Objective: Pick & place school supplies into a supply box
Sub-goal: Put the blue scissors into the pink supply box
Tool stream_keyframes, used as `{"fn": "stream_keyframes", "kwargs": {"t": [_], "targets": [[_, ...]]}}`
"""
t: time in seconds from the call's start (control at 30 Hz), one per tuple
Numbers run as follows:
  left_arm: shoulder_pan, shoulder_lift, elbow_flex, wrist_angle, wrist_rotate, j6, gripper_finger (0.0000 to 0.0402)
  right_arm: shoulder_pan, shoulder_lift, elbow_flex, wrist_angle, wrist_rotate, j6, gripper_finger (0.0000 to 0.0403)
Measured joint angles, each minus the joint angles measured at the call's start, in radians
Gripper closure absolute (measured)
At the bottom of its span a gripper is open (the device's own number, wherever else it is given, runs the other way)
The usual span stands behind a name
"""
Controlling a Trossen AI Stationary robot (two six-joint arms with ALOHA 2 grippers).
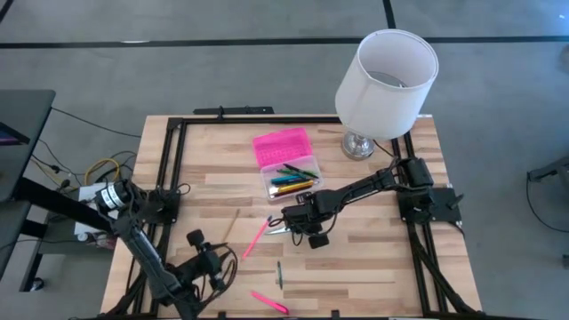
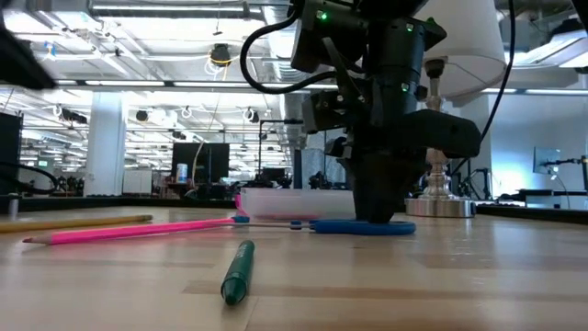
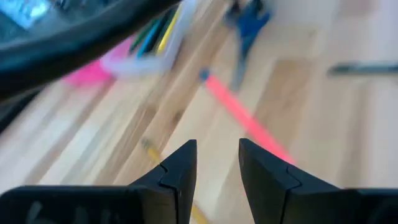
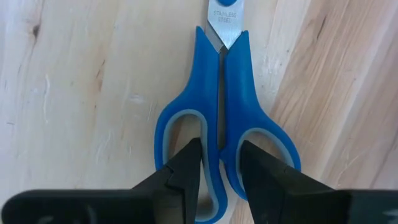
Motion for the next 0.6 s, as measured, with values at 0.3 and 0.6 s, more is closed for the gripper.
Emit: {"fn": "stream_keyframes", "kwargs": {"t": [0.3,0.6], "targets": [[0.073,0.001,-0.182,-0.011,0.221,-0.188,0.0288,0.0,0.0,0.0,0.0,0.0,0.013,0.0305],[0.096,-0.002,-0.323,0.152,0.388,-0.252,0.0288,0.0,0.0,-0.002,0.009,0.0,0.013,0.0305]]}}
